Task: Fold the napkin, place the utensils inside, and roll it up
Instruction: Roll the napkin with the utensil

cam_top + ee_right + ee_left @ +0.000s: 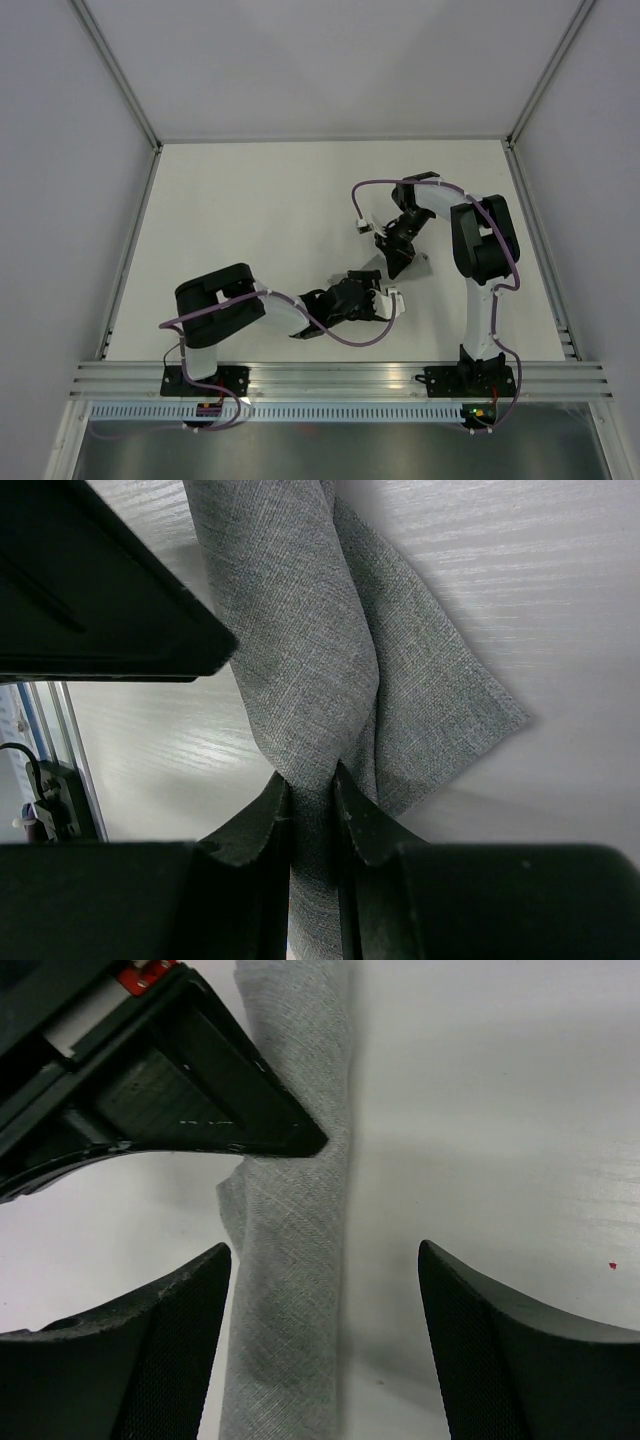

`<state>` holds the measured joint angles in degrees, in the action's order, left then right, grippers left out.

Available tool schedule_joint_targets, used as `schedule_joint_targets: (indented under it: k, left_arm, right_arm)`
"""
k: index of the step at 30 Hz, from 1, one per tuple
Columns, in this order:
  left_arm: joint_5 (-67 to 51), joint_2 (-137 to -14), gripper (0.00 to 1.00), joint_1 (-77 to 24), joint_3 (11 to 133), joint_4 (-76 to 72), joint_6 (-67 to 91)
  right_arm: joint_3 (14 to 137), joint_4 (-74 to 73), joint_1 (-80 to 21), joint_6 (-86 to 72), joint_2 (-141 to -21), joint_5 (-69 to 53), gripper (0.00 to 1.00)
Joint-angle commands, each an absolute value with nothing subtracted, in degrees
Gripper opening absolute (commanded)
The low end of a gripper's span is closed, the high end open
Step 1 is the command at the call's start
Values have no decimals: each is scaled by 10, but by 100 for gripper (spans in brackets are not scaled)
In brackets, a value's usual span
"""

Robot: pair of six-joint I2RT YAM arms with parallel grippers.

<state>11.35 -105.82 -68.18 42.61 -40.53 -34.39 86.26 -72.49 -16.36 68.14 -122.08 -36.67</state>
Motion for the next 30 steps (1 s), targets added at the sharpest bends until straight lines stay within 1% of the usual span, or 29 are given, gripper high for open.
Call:
schedule_joint_targets:
  k: [1, 5, 8, 9, 11, 12, 14, 15, 17, 18, 19, 20, 21, 22, 23, 25, 26, 27, 28, 29, 30]
  left_arm:
    - [95, -1084, 79, -666, 449, -417, -333]
    - [99, -1095, 77, -648, 446, -431, -308]
    - [98, -1101, 70, -643, 455, -414, -298]
    - [95, -1103, 63, -642, 459, -409, -294]
    - [82, -1105, 53, -636, 468, -384, -280]
    - [79, -1106, 45, -635, 470, -378, -278]
    - [72, -1106, 39, -635, 473, -363, -271]
    - [68, -1104, 33, -635, 475, -358, -266]
    - [54, -1100, 30, -634, 475, -346, -252]
    - [48, -1098, 25, -631, 476, -332, -246]
    - [34, -1096, 23, -629, 479, -322, -233]
    - [25, -1095, 18, -628, 482, -313, -228]
    - [5, -1094, 15, -624, 482, -299, -217]
    - [3, -1093, 14, -623, 483, -292, -211]
    - [-14, -1090, 9, -621, 484, -284, -205]
    - [-48, -1087, 7, -612, 487, -259, -181]
    - [-57, -1085, 3, -608, 488, -253, -173]
    - [-82, -1085, 2, -598, 490, -244, -164]
    - [-96, -1084, 2, -592, 493, -229, -145]
    - [-108, -1083, 2, -585, 494, -224, -135]
    - [-132, -1083, 2, -574, 496, -218, -119]
  right_arm:
    - [853, -656, -167, 699, -1259, -348, 9]
    - [852, -654, -166, 699, -1255, -351, 9]
    - [851, -655, -166, 699, -1253, -352, 10]
    - [852, -655, -166, 698, -1252, -352, 10]
    - [849, -655, -165, 697, -1251, -354, 10]
    - [847, -655, -165, 698, -1249, -354, 11]
    - [844, -652, -165, 697, -1244, -355, 12]
    - [841, -652, -164, 697, -1241, -354, 13]
    - [837, -650, -165, 697, -1235, -355, 17]
    - [834, -648, -164, 696, -1233, -356, 20]
    - [831, -645, -164, 694, -1225, -356, 27]
    - [825, -638, -164, 693, -1221, -357, 30]
    - [823, -633, -164, 688, -1209, -359, 37]
    - [817, -628, -163, 686, -1201, -361, 41]
    - [809, -616, -163, 679, -1193, -364, 43]
    - [795, -592, -161, 660, -1158, -370, 47]
    - [780, -561, -160, 647, -1144, -373, 49]
    - [770, -542, -157, 619, -1130, -375, 50]
    - [753, -501, -154, 599, -1098, -374, 84]
    - [745, -482, -150, 585, -1083, -374, 98]
    - [738, -463, -148, 555, -1055, -374, 98]
